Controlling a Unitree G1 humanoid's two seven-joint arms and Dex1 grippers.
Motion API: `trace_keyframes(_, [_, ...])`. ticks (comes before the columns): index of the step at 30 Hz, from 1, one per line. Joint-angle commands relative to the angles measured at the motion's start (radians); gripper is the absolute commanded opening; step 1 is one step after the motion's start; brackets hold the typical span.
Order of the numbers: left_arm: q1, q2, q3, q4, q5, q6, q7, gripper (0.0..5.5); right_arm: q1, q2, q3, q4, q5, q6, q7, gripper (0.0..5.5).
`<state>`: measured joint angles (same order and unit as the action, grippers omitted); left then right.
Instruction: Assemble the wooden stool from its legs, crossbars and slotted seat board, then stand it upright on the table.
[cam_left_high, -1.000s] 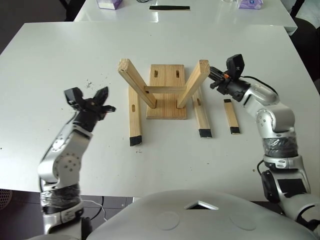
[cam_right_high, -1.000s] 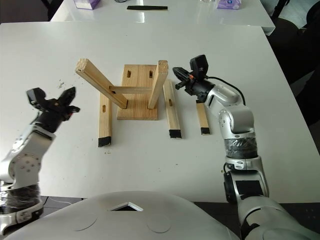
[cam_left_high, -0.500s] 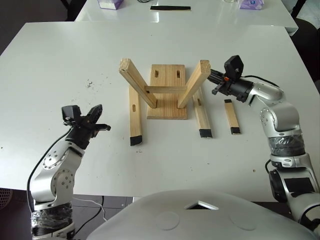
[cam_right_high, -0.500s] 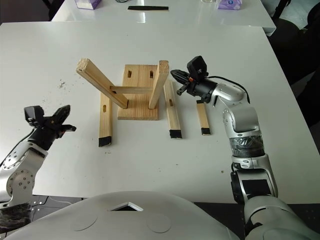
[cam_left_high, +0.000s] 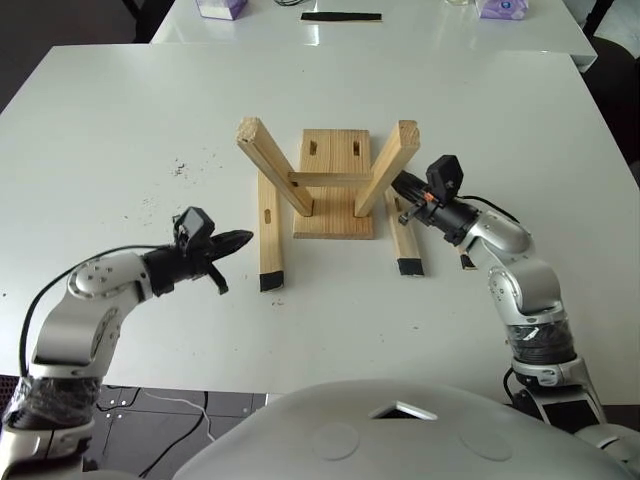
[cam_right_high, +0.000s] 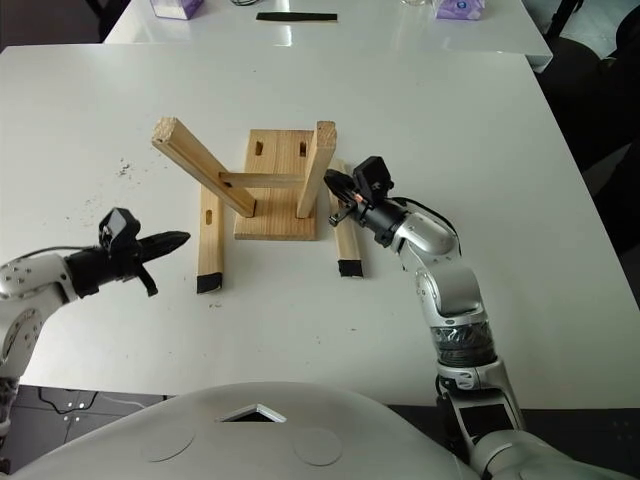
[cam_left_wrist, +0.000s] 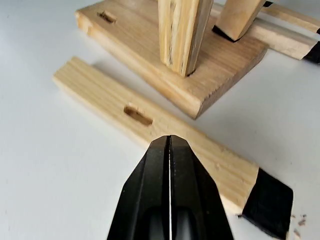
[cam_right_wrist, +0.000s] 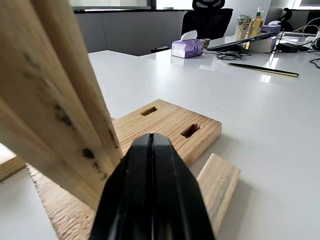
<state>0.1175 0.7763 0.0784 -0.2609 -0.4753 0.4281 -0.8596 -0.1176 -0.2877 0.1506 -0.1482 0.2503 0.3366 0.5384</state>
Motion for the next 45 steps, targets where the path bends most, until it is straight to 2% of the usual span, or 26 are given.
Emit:
trace_keyframes(1, [-0.098,-0.069,-0.052,-0.025,-0.005,0.032,0.026,0.00,-0.102,-0.021,0.015,0.085,-0.022,-0.050,0.070,0.01])
trace_keyframes(5, [-0.106,-0.107,-0.132,0.007,0.063,0.006,0.032,0.00,-0.193,-0.011,0.057,0.224,-0.052,-0.117,0.157,0.01])
trace_keyframes(12, [-0.023,-0.139,-0.104,-0.009,0.088,-0.016,0.089,0.00,-0.265,-0.028,0.133,0.282,-0.040,-0.149,0.366,0.01])
trace_keyframes(16, [-0.043,-0.153,-0.106,0.026,0.120,-0.037,0.110,0.00,-0.289,-0.027,0.159,0.272,-0.034,-0.134,0.433,0.01])
trace_keyframes(22, [-0.069,-0.182,-0.104,0.083,0.175,-0.081,0.150,0.00,-0.283,-0.039,0.194,0.206,-0.033,-0.104,0.490,0.01])
trace_keyframes(27, [-0.077,-0.209,-0.098,0.137,0.213,-0.120,0.192,0.00,-0.211,-0.058,0.239,0.000,0.012,-0.024,0.511,0.01])
trace_keyframes(31, [-0.071,-0.207,-0.084,0.179,0.240,-0.148,0.216,0.00,-0.194,-0.069,0.234,-0.045,0.006,0.001,0.484,0.01])
trace_keyframes(35, [-0.058,-0.185,-0.029,0.194,0.245,-0.153,0.232,0.00,-0.185,-0.135,0.118,-0.077,0.032,0.014,0.447,0.01])
trace_keyframes(38, [0.002,-0.170,0.033,0.143,0.205,-0.126,0.217,0.00,-0.251,-0.163,0.029,0.086,-0.044,-0.044,0.342,0.01])
trace_keyframes(41, [0.088,-0.137,0.038,0.052,0.179,-0.095,0.156,0.00,-0.352,-0.151,0.047,0.377,-0.183,-0.145,0.213,0.01])
trace_keyframes(45, [0.150,-0.111,0.018,-0.063,0.138,-0.036,0.101,0.00,-0.431,-0.108,0.076,0.648,-0.248,-0.237,0.185,0.01])
